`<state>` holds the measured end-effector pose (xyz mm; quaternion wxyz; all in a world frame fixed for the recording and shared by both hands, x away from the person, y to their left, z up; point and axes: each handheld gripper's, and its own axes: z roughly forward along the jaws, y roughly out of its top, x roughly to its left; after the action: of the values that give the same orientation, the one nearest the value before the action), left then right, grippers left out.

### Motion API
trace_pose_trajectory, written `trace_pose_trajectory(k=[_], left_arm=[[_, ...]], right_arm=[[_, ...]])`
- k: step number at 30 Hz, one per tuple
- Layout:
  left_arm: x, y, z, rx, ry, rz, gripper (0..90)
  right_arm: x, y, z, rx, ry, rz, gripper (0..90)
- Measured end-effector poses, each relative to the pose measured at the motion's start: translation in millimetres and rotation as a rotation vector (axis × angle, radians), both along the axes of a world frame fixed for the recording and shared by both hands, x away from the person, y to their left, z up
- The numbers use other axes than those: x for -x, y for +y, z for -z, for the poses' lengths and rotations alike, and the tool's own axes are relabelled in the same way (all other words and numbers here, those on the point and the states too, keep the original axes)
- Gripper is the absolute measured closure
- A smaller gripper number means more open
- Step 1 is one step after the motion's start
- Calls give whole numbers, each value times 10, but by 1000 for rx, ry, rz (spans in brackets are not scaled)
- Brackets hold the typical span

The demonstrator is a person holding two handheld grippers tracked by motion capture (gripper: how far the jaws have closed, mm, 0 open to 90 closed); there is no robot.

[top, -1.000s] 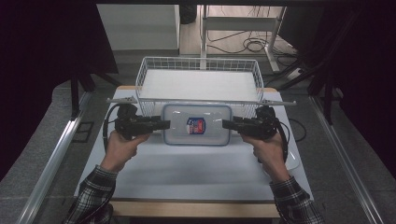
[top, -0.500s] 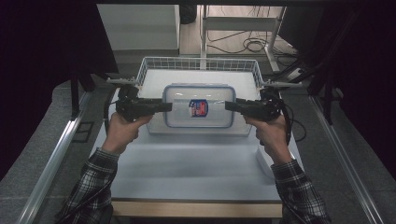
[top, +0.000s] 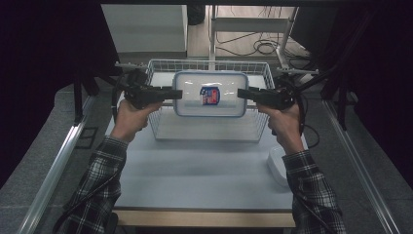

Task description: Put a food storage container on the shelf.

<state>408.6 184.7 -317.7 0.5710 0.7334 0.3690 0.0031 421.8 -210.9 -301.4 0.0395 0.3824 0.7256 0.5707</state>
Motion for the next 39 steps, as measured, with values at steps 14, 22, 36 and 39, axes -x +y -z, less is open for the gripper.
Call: trace_pose_trajectory(k=[14, 22, 36, 39], left_arm=[[-314, 55, 7, 36, 2, -21, 526], [-391, 66, 56, 31, -4, -57, 510], [-351, 16, 77, 8, -62, -115, 468], [-365, 11, 89, 8, -49, -125, 445]], right_arm=[[-295, 61, -58, -9, 4, 31, 516], [-418, 115, -31, -14, 28, 48, 513], [-443, 207, 21, 37, 6, 85, 500], [-457, 246, 55, 66, 7, 99, 500]])
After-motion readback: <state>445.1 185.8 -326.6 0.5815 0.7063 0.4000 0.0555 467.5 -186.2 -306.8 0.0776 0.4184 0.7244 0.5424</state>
